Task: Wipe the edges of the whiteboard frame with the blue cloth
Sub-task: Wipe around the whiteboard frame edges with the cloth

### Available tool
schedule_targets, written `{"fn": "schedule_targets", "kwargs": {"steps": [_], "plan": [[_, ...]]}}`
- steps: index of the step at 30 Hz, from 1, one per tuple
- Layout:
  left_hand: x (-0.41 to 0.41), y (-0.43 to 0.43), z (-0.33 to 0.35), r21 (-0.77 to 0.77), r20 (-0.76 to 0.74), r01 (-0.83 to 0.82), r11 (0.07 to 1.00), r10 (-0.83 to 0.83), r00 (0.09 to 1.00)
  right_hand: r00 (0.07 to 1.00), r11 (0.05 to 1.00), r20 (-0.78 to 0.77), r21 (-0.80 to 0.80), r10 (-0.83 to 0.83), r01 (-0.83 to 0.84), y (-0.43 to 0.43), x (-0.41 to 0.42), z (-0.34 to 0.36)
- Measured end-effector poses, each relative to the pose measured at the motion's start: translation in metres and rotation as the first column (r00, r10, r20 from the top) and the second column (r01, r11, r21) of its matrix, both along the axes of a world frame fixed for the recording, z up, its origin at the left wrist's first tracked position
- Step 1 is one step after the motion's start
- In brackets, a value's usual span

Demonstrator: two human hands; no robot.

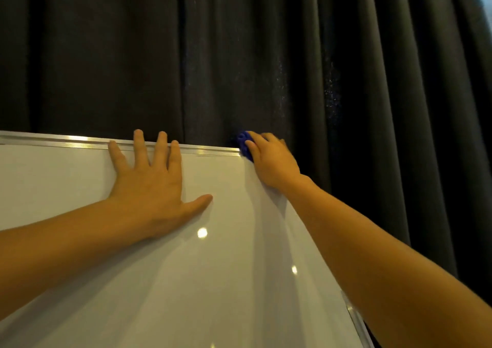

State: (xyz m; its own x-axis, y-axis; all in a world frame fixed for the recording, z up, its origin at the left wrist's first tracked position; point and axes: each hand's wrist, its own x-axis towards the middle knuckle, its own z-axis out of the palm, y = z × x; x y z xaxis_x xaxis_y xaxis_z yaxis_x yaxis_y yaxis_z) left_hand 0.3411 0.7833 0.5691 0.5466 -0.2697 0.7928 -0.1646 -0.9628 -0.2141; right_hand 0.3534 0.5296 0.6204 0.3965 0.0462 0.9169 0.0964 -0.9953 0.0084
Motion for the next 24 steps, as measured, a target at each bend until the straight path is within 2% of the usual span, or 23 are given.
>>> {"fn": "schedule_targets", "kwargs": {"steps": [3,5,6,7,8,9,10,11,14,15,18,21,24], "plan": [[0.002,-0.013,0.000,0.036,0.017,0.045,0.998,-0.046,0.999,0.999,0.999,0.020,-0.009,0.043,-0.042,-0.002,-0.001,-0.003],[0.002,-0.027,-0.002,0.085,0.031,0.109,0.990,-0.112,0.993,0.992,0.987,0.070,0.118,0.101,-0.109,0.001,0.000,-0.003],[0.004,-0.034,-0.006,0.114,0.040,0.143,0.983,-0.148,0.988,0.978,0.942,0.125,0.275,0.165,-0.194,0.003,0.001,0.000],[0.005,-0.041,-0.009,0.143,0.041,0.170,0.975,-0.178,0.983,0.949,0.836,0.217,0.456,0.229,-0.306,0.003,0.000,0.004],[0.006,-0.047,-0.013,0.169,0.035,0.188,0.967,-0.197,0.980,0.911,0.689,0.330,0.602,0.246,-0.404,0.000,-0.001,0.008],[0.007,-0.053,-0.017,0.188,0.034,0.194,0.963,-0.204,0.978,0.888,0.579,0.412,0.680,0.205,-0.450,-0.004,-0.002,0.010],[0.009,-0.057,-0.020,0.194,0.042,0.193,0.962,-0.205,0.978,0.889,0.552,0.430,0.709,0.155,-0.439,-0.008,-0.004,0.009],[0.010,-0.060,-0.021,0.191,0.055,0.189,0.963,-0.202,0.978,0.901,0.582,0.414,0.703,0.133,-0.409,-0.011,-0.007,0.004],[0.009,-0.069,-0.027,0.209,0.055,0.228,0.951,-0.245,0.968,0.951,0.790,0.281,0.550,0.128,-0.269,-0.014,-0.016,-0.027],[0.009,-0.073,-0.031,0.236,0.056,0.249,0.939,-0.269,0.961,0.967,0.832,0.233,0.513,0.103,-0.212,-0.018,-0.018,-0.035],[0.007,-0.084,-0.040,0.272,0.075,0.247,0.930,-0.277,0.958,0.992,0.841,0.129,0.537,-0.004,-0.066,-0.030,-0.031,-0.059],[0.009,-0.088,-0.042,0.252,0.083,0.239,0.938,-0.267,0.960,0.987,0.839,-0.097,0.521,-0.125,0.158,-0.039,-0.056,-0.100],[0.013,-0.091,-0.043,0.267,0.091,0.242,0.933,-0.275,0.957,0.952,0.751,-0.297,0.610,-0.077,0.251,-0.055,-0.091,-0.133]]}}
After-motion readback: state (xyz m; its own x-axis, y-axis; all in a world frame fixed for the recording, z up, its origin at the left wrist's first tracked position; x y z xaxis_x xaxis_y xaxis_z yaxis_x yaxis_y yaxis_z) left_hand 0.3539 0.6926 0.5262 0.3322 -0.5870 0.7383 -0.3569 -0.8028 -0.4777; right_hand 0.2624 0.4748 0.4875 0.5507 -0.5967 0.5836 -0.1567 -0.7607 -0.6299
